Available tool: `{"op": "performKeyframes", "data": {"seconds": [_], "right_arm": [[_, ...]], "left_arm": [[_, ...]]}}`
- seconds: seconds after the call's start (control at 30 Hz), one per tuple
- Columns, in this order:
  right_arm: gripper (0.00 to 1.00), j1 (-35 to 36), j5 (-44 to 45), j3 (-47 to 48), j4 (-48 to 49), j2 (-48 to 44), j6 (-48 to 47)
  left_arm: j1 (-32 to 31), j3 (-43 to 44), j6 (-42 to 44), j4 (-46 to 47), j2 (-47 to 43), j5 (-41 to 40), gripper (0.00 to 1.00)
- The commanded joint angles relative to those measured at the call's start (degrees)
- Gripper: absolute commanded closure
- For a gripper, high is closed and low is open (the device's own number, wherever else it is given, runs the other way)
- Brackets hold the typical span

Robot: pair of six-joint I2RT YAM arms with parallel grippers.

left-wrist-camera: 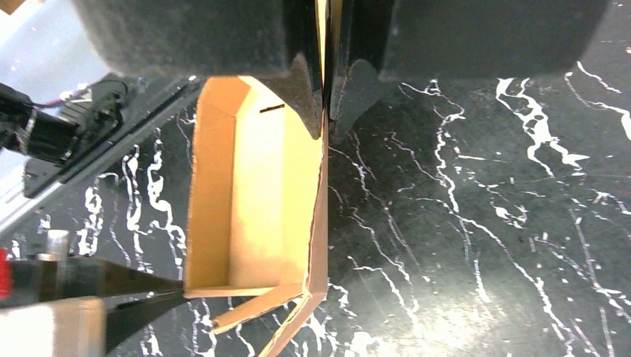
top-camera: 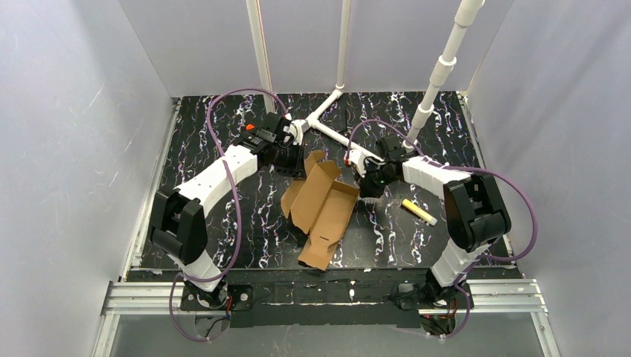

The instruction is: Fold the paper box

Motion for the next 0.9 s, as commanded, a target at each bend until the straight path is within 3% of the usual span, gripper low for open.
{"op": "performKeyframes", "data": {"seconds": [0.0, 0.17, 0.33, 0.47, 0.67, 0.87], "right_arm": [[0.89, -2.99, -2.14, 4.05, -11.98, -1.07, -12.58], [0.89, -6.22, -4.92, 5.29, -16.7, -2.7, -16.21], [0.87, -6.9, -10.92, 3.92, -12.84, -6.3, -11.32], [0.76, -6.81, -13.1, 0.58, -0.27, -9.24, -1.23], [0.49, -3.94, -12.97, 0.78, 11.3, -7.23, 10.04], [0.49, -0.1, -7.87, 4.92, 11.58, 1.2, 13.01]], "left_arm": [[0.09, 2.75, 2.46, -3.49, 0.55, -6.39, 1.0], [0.16, 3.01, 3.53, -4.0, 0.42, -7.23, 1.0], [0.18, 2.58, 3.82, -3.31, -0.03, -4.17, 1.0], [0.18, 1.82, 3.4, -2.33, -0.74, -1.98, 1.0], [0.18, 1.82, 3.18, -2.28, -1.16, -1.04, 1.0], [0.16, 2.67, 2.38, -2.11, -1.45, -0.23, 1.0]]}}
